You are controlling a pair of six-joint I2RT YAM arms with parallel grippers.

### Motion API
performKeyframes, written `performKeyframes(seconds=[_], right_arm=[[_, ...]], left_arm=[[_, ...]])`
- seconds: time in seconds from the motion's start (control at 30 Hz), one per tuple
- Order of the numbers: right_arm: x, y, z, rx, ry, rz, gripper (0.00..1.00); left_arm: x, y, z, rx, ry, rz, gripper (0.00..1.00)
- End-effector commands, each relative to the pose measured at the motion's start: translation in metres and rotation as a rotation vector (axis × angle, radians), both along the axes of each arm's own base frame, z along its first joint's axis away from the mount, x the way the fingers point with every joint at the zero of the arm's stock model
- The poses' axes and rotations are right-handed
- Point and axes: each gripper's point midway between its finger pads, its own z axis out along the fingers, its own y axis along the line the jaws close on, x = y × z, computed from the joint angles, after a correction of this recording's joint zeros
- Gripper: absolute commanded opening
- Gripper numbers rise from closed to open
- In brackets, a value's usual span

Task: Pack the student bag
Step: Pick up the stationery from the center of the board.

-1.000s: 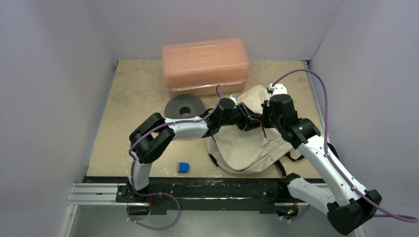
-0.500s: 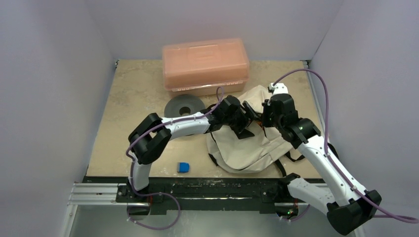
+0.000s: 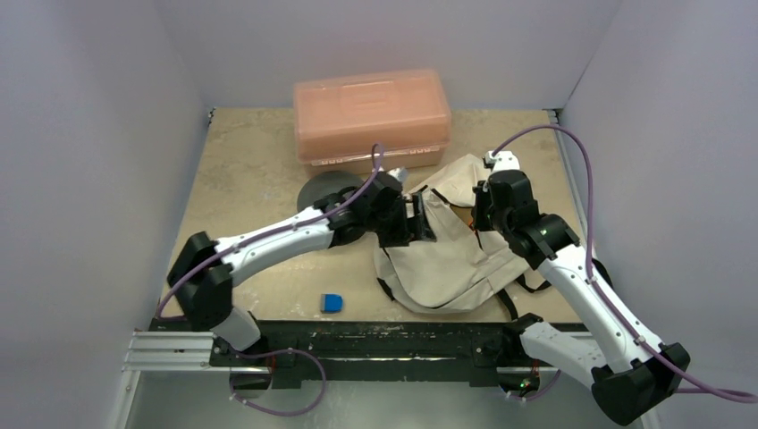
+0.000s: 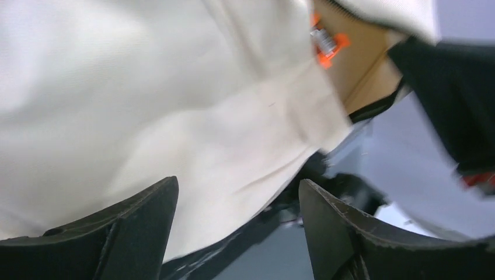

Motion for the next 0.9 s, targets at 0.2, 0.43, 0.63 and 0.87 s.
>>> performKeyframes(seconds=[0.2, 0.43, 0.63, 0.87], right_arm=[[0.013, 0.011, 0.014, 0.031, -0.071, 0.024, 0.0], [0.015, 0.015, 0.012, 0.037, -0.062, 0.039, 0.0], [0.015, 0.017, 0.016, 0.052, -0.071, 0.043, 0.0], [0.011, 0.012, 0.017, 0.041, -0.074, 0.033, 0.0]], left_arm=[[-0.037, 0.237, -0.042, 0.462, -0.068, 0.584, 0.73], [-0.097, 0.269, -0.088, 0.392, 0.53, 0.828, 1.0], [-0.102, 0.257, -0.118, 0.351, 0.703, 0.933, 0.95], [-0.101, 0.246, -0.135, 0.297, 0.807, 1.01, 0.97]])
